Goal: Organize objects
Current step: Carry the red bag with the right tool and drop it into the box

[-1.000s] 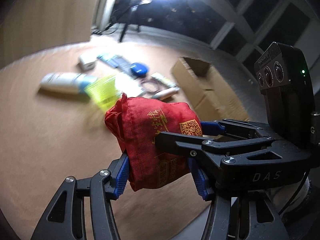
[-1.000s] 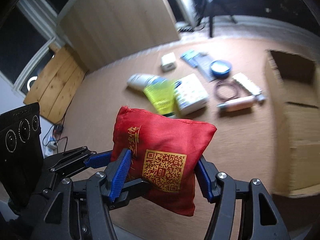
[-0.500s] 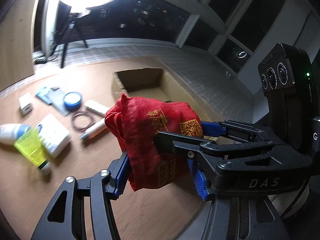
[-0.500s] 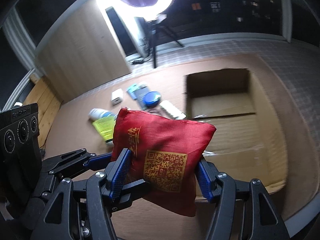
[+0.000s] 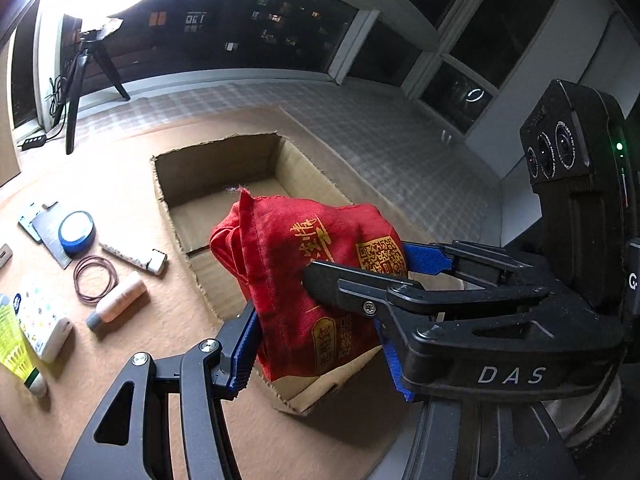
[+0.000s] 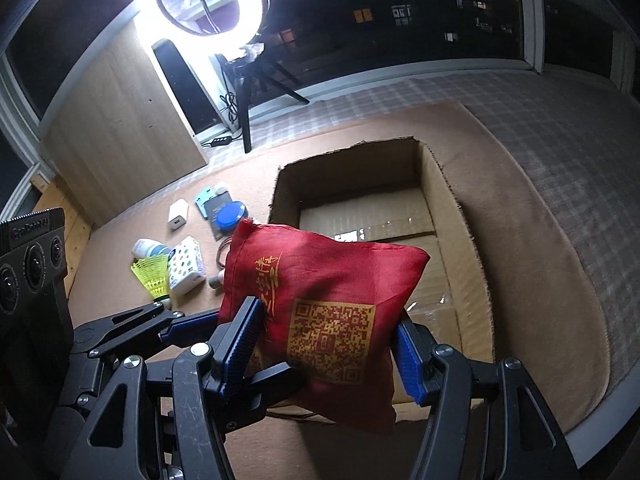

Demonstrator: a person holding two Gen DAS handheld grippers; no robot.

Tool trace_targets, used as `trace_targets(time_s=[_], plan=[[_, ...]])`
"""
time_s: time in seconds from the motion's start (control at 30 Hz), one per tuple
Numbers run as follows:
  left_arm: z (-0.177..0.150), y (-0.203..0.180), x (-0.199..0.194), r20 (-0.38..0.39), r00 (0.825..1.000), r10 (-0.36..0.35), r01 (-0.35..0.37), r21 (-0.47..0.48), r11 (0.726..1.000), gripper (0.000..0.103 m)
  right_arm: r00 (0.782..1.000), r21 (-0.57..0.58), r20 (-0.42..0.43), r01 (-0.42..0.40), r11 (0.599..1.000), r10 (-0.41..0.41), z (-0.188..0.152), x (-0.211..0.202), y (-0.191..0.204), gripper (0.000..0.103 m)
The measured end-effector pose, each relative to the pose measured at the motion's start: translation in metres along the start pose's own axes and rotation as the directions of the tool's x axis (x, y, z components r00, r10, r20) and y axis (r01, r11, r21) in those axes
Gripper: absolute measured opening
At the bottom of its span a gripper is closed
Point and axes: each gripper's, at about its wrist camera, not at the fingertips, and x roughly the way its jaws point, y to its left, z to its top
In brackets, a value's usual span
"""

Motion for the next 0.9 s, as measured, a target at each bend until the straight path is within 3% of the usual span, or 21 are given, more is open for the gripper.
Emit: trace_targets(time_s=[0.1, 0.2, 0.3, 0.7, 0.9], plan=[[0.000, 0.000, 0.000, -0.005, 1.000, 0.007, -0.007, 0.004, 1.000, 0.061, 1.000, -0.008, -0.002, 0.011, 1.000, -0.011, 0.002, 0.002, 0.000, 0.061], [-0.001, 0.004, 0.002, -0.014, 0.999, 0.034, -0.034, 0.009, 0.999, 0.086, 0.998, -0.026, -0.001, 0.061, 0.998, -0.061, 0.002, 0.005, 0.000, 0.074], [-0.003, 0.008, 0.001, -0.011, 0.998, 0.057, -0.057, 0.018, 0.998, 0.087, 0.993, -0.018, 0.010, 0.116, 0.993, -0.115, 0.002, 0.007, -0.003, 0.076], [-0.018, 0.026, -0.021, -0.017, 0.996, 0.090, -0.091, -0.015, 0.996, 0.087, 0.995, -0.018, 0.027, 0.099, 0.995, -0.099, 0.002, 0.005, 0.010, 0.076], [-0.039, 0.054, -0.045, -0.015, 0.991, 0.132, -0.133, -0.071, 0.989, 0.087, 0.998, -0.038, 0.040, 0.052, 0.998, -0.050, 0.004, 0.003, 0.027, 0.075]])
